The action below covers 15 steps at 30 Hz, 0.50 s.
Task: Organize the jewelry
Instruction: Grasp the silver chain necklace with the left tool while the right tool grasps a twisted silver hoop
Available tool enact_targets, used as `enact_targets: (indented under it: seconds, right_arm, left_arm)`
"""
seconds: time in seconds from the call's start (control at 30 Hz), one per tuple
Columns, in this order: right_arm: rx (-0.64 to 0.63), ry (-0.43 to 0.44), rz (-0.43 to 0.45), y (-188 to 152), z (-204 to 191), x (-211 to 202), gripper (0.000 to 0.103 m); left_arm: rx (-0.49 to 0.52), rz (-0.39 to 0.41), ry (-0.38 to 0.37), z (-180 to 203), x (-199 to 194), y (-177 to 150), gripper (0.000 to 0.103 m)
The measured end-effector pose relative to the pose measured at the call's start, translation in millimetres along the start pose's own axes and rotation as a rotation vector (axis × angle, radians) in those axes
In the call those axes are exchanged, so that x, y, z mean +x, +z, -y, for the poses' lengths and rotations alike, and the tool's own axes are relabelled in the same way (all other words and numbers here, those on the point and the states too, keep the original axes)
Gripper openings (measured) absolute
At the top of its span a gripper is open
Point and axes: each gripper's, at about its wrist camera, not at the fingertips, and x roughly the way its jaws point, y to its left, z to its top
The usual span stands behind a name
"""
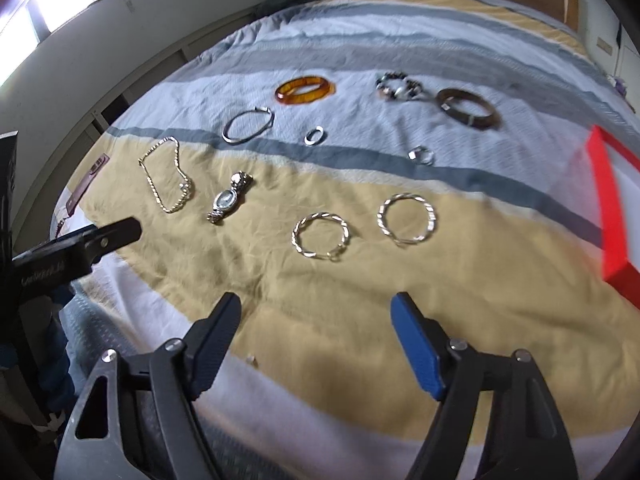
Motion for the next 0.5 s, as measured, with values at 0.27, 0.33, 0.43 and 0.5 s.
enact_targets:
  seconds: [0.27,0.33,0.43,0.5]
  right_arm:
    - [-0.014,0.019,-0.015,13.8,0.9,31.1,0.076]
    - [-0.015,0.025,-0.012,18.2,1.8,35.6,0.076]
    - [-0.016,0.033,-0.004,25.9,2.4,41.4,0.076]
    - [-0.017,0.038,-0.001,30.3,2.1,44.3,0.074]
  left_arm:
    - [-0.078,-0.062,0.038,-6.5,52.4,25.2,0.096]
    - [-0.091,-0.077,0.05,-8.8,63.6,32.1,0.096]
    - [-0.115,-0.091,0.069,-14.2,77.8,47.3,0.096]
    - [-0.128,-0.102,0.07,-20.0,86.7,57.9,0.096]
